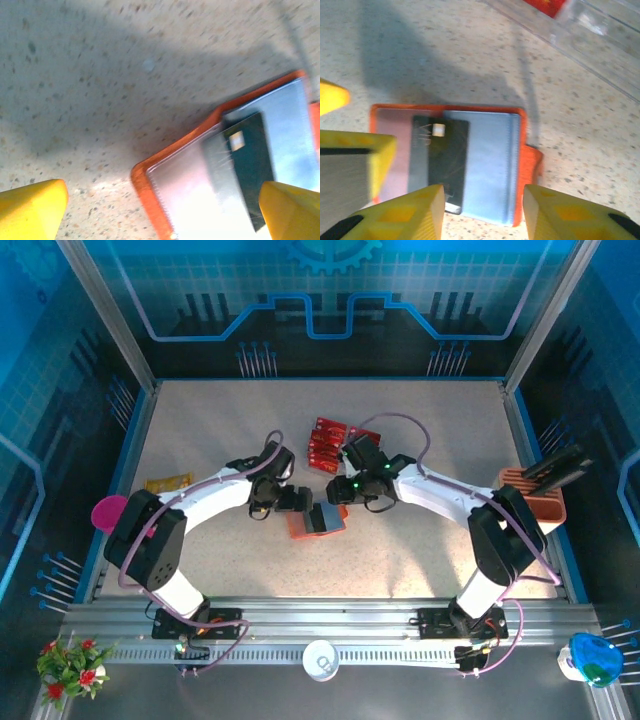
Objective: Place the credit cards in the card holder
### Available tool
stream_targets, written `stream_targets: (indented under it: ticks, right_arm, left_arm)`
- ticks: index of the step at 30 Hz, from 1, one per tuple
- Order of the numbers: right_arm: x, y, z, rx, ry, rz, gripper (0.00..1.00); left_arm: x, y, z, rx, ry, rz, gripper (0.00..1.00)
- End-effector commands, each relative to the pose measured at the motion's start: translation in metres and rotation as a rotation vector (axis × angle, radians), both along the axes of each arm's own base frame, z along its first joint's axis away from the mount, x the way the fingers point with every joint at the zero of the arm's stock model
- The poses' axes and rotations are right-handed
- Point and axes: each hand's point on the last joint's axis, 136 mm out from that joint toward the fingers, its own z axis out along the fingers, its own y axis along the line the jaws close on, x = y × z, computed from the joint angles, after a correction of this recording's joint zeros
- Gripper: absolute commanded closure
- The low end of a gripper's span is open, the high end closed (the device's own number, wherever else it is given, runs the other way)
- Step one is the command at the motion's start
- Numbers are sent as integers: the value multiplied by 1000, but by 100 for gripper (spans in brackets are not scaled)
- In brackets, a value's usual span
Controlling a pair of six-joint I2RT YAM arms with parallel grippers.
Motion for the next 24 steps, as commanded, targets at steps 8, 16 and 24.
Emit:
stream_targets:
  ticks: [8,16,24]
  right_arm:
    - [8,-9,-49,-96,84,-18,56]
    - [11,-10,-47,-79,85,-15,100]
    - [-2,-11,-29,-7,83,-51,100]
  left_arm:
    - [8,-31,26,-46,-6,-37,1]
    - [3,-38,14,-18,26,-59,1]
    - [-1,-44,2,0,54,-77,1]
